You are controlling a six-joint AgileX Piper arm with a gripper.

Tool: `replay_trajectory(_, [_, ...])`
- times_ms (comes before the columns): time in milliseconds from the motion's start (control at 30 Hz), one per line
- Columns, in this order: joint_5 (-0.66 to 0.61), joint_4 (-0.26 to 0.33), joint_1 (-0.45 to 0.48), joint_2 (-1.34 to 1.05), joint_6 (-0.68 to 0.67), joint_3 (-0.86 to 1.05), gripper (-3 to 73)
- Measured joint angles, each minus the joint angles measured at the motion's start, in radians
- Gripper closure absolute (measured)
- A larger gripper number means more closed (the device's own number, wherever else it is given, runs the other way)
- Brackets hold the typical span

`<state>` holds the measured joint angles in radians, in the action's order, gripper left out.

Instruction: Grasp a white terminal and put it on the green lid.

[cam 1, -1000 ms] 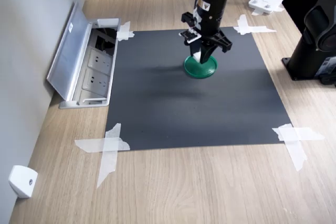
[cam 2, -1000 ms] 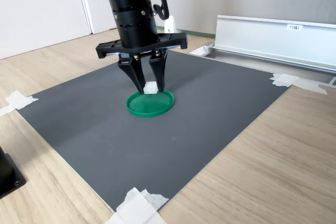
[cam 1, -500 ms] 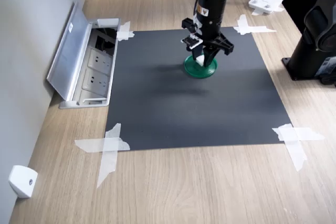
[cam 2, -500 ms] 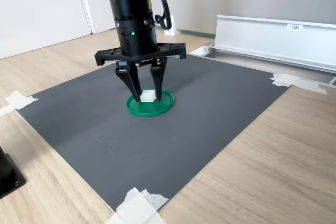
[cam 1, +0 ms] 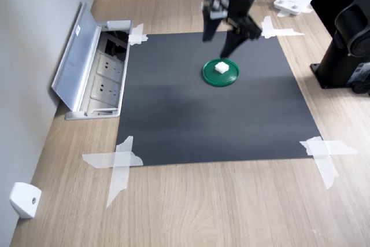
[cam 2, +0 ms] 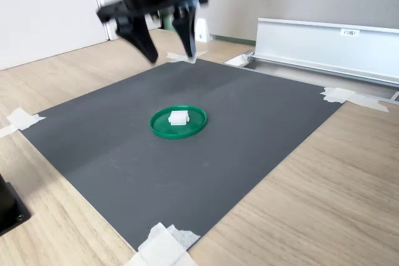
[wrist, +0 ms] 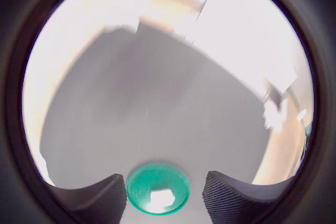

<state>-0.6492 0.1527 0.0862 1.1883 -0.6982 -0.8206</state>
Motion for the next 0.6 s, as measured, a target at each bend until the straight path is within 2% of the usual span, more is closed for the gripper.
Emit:
replay_trajectory(67, [0.021, 0.023, 0.000, -0.078, 0.000, -0.001, 19.5])
replay_trajectory(167, [0.040, 0.032, -0.001, -0.175, 0.037, 0.001, 36.3])
replay_trajectory(233, [0.065, 0.033, -0.001, -0.242, 0.099, 0.016, 49.7])
replay_trajectory(333, [0.126, 0.021, -0.001, -0.334, 0.230, 0.064, 64.6])
replay_trajectory(433, [0.229, -0.021, -0.001, -0.428, 0.382, 0.135, 68.9])
replay_trajectory(600, [0.345, -0.098, -0.001, -0.592, 0.595, 0.276, 70.0])
